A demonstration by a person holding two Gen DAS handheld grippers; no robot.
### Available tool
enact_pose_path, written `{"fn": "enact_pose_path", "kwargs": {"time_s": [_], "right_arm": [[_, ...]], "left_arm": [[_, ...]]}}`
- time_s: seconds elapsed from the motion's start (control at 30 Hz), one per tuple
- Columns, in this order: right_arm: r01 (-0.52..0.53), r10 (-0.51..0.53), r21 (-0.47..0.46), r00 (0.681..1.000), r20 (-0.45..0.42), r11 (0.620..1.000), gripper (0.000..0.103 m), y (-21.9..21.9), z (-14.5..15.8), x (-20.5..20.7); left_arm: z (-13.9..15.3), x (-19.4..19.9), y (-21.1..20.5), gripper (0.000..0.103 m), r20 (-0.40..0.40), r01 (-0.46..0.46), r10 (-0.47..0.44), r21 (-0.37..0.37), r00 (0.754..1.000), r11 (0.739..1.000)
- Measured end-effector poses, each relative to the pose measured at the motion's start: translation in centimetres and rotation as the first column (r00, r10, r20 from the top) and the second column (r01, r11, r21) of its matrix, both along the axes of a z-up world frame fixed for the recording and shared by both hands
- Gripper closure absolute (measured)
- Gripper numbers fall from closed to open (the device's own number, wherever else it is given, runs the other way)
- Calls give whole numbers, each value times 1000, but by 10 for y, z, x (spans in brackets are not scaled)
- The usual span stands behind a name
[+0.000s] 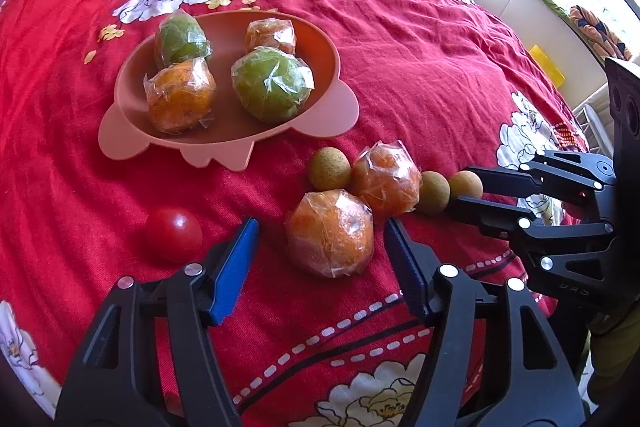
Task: Organize fruits
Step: 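Grasp a wrapped orange with the left tool while the right tool grasps a brown fruit, then carry the orange and brown fruit into the pink bowl and open both tools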
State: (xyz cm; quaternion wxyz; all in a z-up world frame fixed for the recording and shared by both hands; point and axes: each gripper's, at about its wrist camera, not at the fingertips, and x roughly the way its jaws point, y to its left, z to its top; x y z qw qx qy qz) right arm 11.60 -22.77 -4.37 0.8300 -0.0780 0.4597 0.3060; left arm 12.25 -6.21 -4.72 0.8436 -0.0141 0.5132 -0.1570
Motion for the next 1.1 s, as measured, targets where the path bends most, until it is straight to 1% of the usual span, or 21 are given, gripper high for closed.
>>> {"fn": "enact_pose_path", "kwargs": {"time_s": [0.2,0.23,0.27,0.3,0.33,0.63,0.77,1.1], "right_arm": [[17,-17,9,1000,7,1000,77,-3,5,2],[22,-22,10,1000,8,1000,77,-3,6,1],[23,-23,13,1000,9,1000,77,-4,7,1],[22,-22,17,1000,9,1000,77,-4,8,1],[23,-23,17,1000,11,1000,77,-4,10,1],[22,-23,43,999,27,999,77,2,22,0],[15,-17,57,999,33,998,77,7,27,0],[-2,-2,75,999,51,997,77,19,39,4]], "left_arm": [[-1,2,2,55,1,7,-7,-2,1000,1000],[0,2,2,58,1,9,-9,-4,1000,1000],[0,1,3,64,0,11,-11,-13,1000,1000],[1,1,4,68,-2,15,-15,-31,1000,999],[2,1,5,69,-4,20,-20,-39,1000,999],[14,-7,15,69,8,7,-6,-72,1000,997],[23,-12,25,69,23,-11,13,-90,1000,996],[41,-11,48,70,57,-59,65,-110,996,992]]}}
